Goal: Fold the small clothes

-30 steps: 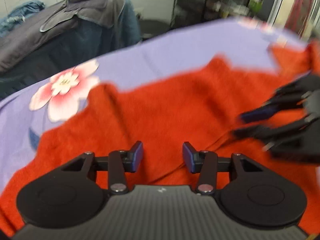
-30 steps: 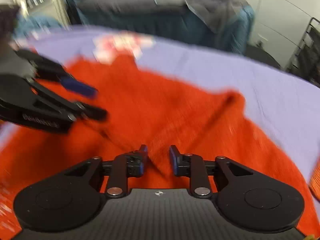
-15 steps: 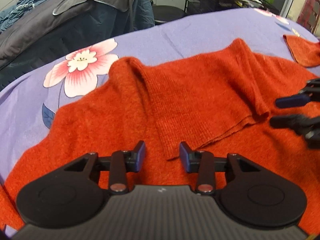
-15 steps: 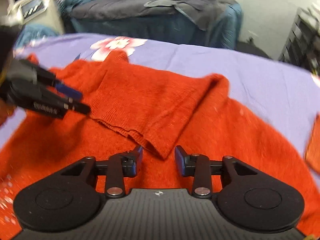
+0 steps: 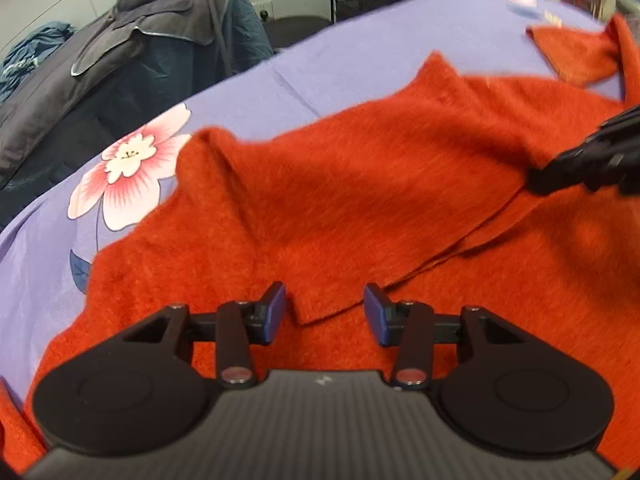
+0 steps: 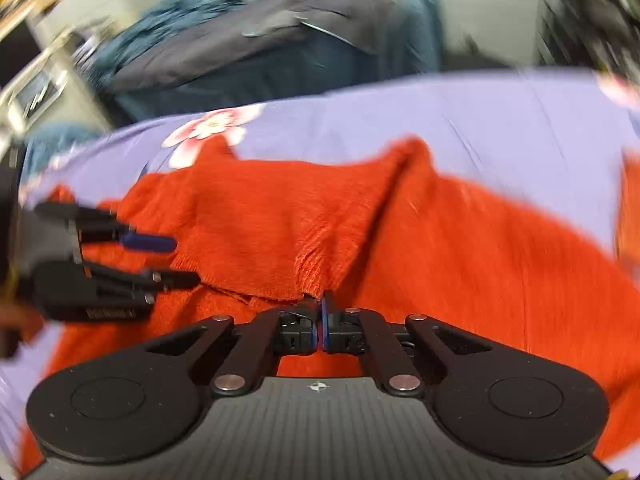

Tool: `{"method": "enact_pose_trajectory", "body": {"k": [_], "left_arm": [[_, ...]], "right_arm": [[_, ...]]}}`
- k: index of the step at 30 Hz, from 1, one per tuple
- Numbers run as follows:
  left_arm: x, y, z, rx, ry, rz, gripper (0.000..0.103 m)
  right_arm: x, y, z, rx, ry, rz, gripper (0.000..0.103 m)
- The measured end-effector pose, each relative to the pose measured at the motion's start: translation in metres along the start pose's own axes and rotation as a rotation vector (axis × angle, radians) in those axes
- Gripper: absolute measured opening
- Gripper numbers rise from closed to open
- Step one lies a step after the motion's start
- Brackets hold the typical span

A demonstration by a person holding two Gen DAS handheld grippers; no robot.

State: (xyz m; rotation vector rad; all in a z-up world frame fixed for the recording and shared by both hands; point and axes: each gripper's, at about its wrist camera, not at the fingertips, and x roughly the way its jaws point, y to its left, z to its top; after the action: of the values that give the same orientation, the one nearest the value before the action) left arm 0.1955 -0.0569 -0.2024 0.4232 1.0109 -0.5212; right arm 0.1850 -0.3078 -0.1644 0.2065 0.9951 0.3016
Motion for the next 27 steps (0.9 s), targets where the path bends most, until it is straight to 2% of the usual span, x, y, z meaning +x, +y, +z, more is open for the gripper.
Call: {"method": "enact_pose_trajectory", "body": {"k": [2,4,5,6,9,12,14,17,19,21,22,23,24,25,26,27], "left_arm": [[0.008,-0.003,-0.003,0.036,0.015,0.017,0.043],[0.009,-0.002,-0.003,0.041,0.001,0.010,0.034],[0.008,0.000,-0.001,0.030,0.002,0.004,0.017],[0.008,0.002,0.000,0.011,0.007,0.000,0.007],[0.001,0.016,0.003,-0.063,0.004,-0.015,0.007],[-0.019,0.036,-0.001,-0.199,-0.018,-0.050,0.007],[-0.028,0.053,-0.011,-0.334,-0.022,-0.094,0.007],[-0.016,0.081,-0.040,-0.592,0.033,-0.166,0.007],[-0.002,0.091,-0.054,-0.676,0.059,-0.182,0.008],[0.001,0.092,-0.053,-0.680,0.054,-0.191,0.012],[-0.001,0.090,-0.049,-0.654,0.060,-0.182,0.013],[-0.005,0.087,-0.045,-0.621,0.065,-0.169,0.027],[-0.009,0.083,-0.042,-0.590,0.071,-0.155,0.049],[-0.015,0.080,-0.039,-0.563,0.070,-0.126,0.059],[-0.023,0.077,-0.038,-0.537,0.064,-0.083,0.065],[-0.032,0.074,-0.038,-0.508,0.058,-0.047,0.065]], "right_arm": [[0.003,-0.008,-0.002,0.042,0.012,0.007,0.004],[0.005,-0.010,-0.002,0.033,0.018,-0.007,0.003],[0.005,-0.009,-0.001,0.032,0.019,-0.004,0.004],[0.004,-0.008,0.001,0.028,0.018,0.001,0.004],[0.003,0.005,0.006,-0.051,0.003,-0.007,0.004],[0.001,0.016,0.000,-0.134,-0.008,-0.019,0.004],[0.005,0.024,-0.002,-0.205,0.002,-0.064,0.004],[0.016,0.034,-0.011,-0.324,0.063,-0.114,0.003],[0.026,0.044,-0.024,-0.435,0.098,-0.143,0.003],[0.030,0.049,-0.032,-0.503,0.106,-0.173,0.003],[0.029,0.051,-0.032,-0.509,0.102,-0.181,0.015],[0.025,0.051,-0.031,-0.503,0.099,-0.185,0.025],[0.020,0.051,-0.031,-0.494,0.093,-0.189,0.045],[0.014,0.051,-0.031,-0.488,0.081,-0.193,0.059],[0.006,0.051,-0.033,-0.481,0.063,-0.196,0.060],[-0.003,0.051,-0.032,-0.468,0.045,-0.191,0.060]]}}
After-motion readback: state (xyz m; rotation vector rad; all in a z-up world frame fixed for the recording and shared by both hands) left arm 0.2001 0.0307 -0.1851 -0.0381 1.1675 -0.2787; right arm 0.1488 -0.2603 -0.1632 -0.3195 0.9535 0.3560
